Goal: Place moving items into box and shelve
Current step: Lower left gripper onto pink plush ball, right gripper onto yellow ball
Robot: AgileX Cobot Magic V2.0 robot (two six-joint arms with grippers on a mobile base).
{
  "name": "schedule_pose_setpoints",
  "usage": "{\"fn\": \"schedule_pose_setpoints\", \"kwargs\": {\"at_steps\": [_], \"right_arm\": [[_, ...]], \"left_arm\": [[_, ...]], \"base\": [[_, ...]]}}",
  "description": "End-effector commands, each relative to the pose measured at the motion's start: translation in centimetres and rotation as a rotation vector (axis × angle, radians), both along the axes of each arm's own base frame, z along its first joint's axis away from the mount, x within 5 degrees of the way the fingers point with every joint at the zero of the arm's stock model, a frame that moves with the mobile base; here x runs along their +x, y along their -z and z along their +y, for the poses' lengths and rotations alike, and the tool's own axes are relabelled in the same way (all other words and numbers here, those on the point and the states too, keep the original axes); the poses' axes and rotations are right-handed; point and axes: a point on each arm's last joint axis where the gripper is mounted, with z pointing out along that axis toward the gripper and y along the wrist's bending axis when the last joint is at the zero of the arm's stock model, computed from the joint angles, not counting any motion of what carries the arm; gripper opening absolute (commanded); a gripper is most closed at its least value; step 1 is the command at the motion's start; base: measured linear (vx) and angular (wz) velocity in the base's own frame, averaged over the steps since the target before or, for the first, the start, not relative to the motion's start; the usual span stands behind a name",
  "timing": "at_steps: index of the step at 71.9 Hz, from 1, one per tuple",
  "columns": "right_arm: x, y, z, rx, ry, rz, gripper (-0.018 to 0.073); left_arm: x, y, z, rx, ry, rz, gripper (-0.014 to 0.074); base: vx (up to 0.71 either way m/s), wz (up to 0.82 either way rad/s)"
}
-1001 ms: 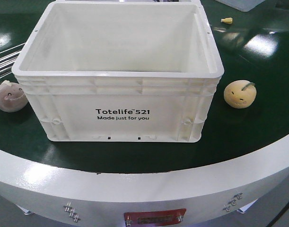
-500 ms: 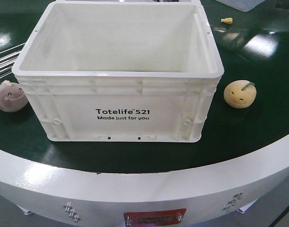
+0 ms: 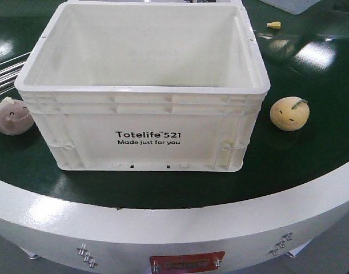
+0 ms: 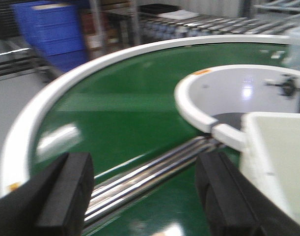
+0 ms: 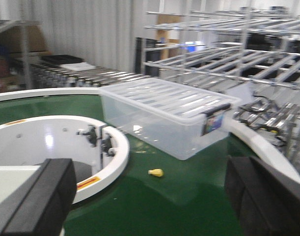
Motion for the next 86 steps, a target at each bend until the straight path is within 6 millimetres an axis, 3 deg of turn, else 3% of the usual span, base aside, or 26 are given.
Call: {"fn": "schedule_pose_setpoints", "kwargs": {"at_steps": [1, 16, 31, 41, 62, 74, 86], "right_arm": [[-0.7, -1.6, -0.3, 0.001, 0.035, -0.070, 0.0631], [2.1, -0.3, 0.3, 0.047, -0.033, 0.008, 0.0589], [7.2, 0.1, 0.5, 0.100, -0.133, 0.150, 0.0589], [11.0, 1.0, 0.3, 0.114, -0.184, 0.242, 0.0589], [17.2, 8.2, -0.5, 0.175, -0.205, 0.479, 0.0566], [19.1, 12.3, -0.5, 0.210, -0.237, 0.616, 0.0552], [20.2, 15.4, -0.5, 0.240, -0.263, 0.715, 0.0547]], "left_arm": [[-0.7, -1.9, 0.3, 0.051, -0.007, -0.083, 0.0568], [1.5, -1.3, 0.0, 0.045, 0.037, -0.079, 0.0563], [7.1, -0.6, 0.4, -0.032, 0.018, -0.002, 0.0515], [11.2, 1.3, 0.7, -0.038, 0.001, 0.091, 0.0486], [16.2, 7.7, 1.1, -0.076, -0.025, 0.304, 0.0445], [17.7, 10.8, 1.4, -0.082, -0.049, 0.409, 0.0442], [18.2, 12.2, 1.5, -0.083, -0.056, 0.452, 0.0442]], "base": [[0.00, 0.00], [0.00, 0.00], [0.00, 0.00], [0.00, 0.00], [0.00, 0.00], [0.00, 0.00], [0.00, 0.00]]}}
